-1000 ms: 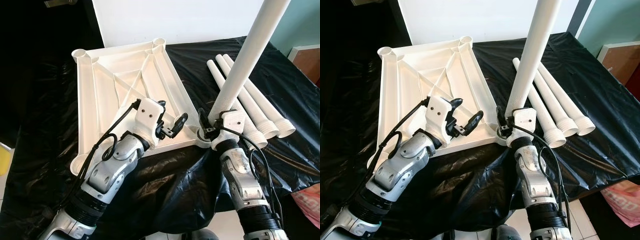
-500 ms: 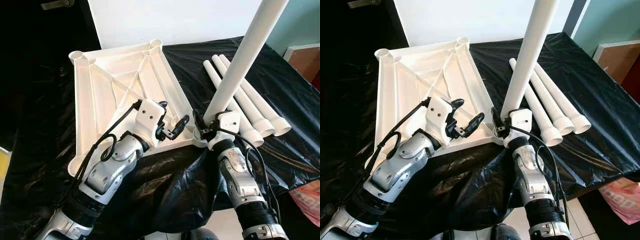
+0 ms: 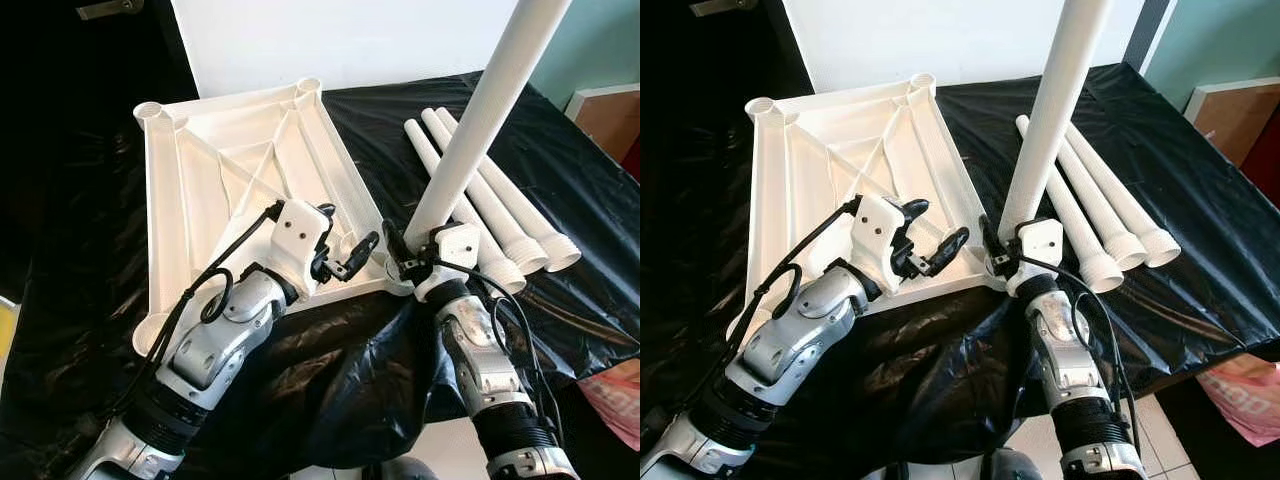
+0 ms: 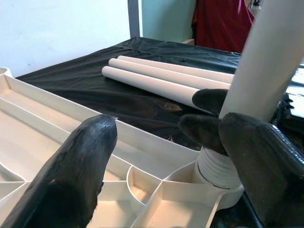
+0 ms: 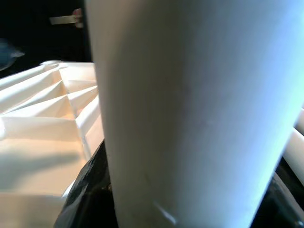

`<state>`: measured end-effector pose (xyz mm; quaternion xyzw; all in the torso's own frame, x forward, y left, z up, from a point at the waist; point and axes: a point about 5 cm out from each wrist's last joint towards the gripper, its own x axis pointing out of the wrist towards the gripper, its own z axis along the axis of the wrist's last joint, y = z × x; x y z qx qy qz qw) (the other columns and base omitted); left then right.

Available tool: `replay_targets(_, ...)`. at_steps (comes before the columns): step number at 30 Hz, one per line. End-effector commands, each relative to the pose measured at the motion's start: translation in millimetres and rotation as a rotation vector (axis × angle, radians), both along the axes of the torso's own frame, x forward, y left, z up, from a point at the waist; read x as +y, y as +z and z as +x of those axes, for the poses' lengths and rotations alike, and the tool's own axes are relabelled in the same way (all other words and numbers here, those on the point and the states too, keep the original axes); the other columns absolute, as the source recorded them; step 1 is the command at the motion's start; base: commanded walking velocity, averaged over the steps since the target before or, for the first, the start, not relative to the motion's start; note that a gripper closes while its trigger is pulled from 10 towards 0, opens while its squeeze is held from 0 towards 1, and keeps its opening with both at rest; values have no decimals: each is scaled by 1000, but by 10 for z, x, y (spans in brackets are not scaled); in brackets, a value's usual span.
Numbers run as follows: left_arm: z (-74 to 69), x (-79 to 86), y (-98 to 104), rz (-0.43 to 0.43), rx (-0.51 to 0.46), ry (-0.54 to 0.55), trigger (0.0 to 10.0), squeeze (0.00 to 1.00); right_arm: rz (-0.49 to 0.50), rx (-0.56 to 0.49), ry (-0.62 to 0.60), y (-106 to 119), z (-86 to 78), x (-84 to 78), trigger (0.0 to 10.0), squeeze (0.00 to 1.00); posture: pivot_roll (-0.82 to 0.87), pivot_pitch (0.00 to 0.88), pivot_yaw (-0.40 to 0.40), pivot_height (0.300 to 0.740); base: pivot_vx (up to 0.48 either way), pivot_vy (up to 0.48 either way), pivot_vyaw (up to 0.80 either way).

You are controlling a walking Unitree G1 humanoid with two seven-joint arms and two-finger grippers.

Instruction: Building children table

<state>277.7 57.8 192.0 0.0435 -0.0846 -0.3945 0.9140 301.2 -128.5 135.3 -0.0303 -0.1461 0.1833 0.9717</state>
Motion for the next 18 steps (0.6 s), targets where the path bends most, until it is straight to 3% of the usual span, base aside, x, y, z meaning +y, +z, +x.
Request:
replay_targets(1,-124,-104,-12,59,2,-266,10000,0,-93,92,71,-279,-81,9,10000,0,9,138,3,740,0,0,0)
replay_targets(4,-120,-98,3,57,0,-266,10000,0,-197,70,168,-338,-130,49,10000,0,14,138,0,740,0,0,0)
replay_targets(7,-120,-97,5,57,0,-265,10000,0,-205,72,176,-348,-136,55,10000,0,14,138,0,740,0,0,0)
replay_targets(13,-124,-96,7,57,1,-268,10000,0,-148,101,164,-369,-135,21,10000,0,12,140,0,740,0,0,0)
replay_targets(18,-122,-96,13,58,0,-272,10000,0,-44,143,138,-341,-76,0,10000,0,11,134,3,740,0,0,0)
